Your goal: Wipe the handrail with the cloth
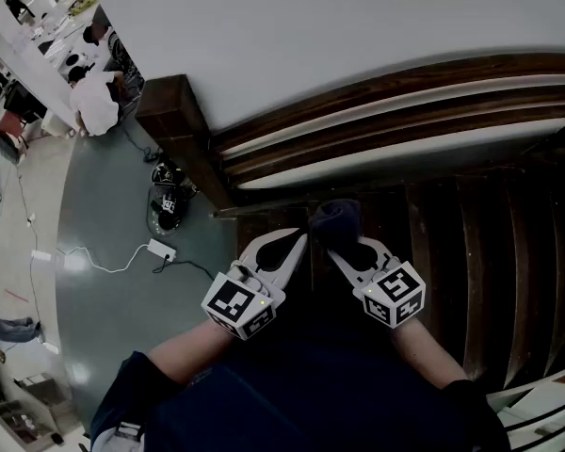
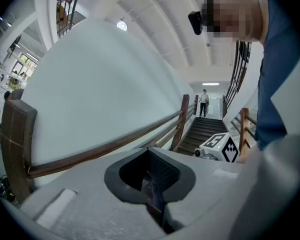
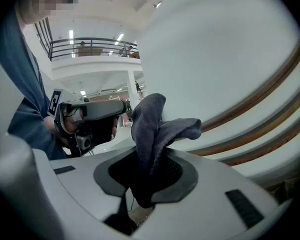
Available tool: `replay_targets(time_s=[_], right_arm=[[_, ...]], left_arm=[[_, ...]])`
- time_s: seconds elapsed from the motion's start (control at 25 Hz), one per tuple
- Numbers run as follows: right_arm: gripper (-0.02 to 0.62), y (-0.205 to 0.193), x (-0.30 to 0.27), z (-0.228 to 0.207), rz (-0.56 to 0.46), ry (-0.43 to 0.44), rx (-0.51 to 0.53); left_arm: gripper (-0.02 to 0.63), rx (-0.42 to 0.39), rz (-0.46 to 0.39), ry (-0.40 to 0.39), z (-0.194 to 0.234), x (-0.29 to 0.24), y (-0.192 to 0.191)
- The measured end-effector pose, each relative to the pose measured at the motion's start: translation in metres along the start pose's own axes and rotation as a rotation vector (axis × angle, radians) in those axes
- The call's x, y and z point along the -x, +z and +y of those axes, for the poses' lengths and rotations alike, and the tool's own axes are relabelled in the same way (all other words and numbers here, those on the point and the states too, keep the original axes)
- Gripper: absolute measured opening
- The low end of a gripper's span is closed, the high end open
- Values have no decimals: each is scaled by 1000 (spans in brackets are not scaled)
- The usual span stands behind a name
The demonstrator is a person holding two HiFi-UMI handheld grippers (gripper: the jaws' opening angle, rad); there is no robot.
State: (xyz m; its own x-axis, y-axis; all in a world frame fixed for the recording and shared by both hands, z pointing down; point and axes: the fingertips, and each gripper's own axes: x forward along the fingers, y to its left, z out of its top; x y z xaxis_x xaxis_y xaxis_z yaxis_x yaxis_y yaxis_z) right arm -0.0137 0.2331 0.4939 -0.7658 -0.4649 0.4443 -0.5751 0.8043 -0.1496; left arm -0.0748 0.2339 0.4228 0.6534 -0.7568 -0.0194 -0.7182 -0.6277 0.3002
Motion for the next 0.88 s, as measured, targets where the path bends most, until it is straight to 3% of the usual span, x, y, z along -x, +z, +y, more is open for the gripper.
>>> replay_targets(time_s=[0.88], right_arm=[[92, 10, -27, -5, 23, 10, -26]], left_arm=[[3, 43, -6, -2, 29, -3, 4]])
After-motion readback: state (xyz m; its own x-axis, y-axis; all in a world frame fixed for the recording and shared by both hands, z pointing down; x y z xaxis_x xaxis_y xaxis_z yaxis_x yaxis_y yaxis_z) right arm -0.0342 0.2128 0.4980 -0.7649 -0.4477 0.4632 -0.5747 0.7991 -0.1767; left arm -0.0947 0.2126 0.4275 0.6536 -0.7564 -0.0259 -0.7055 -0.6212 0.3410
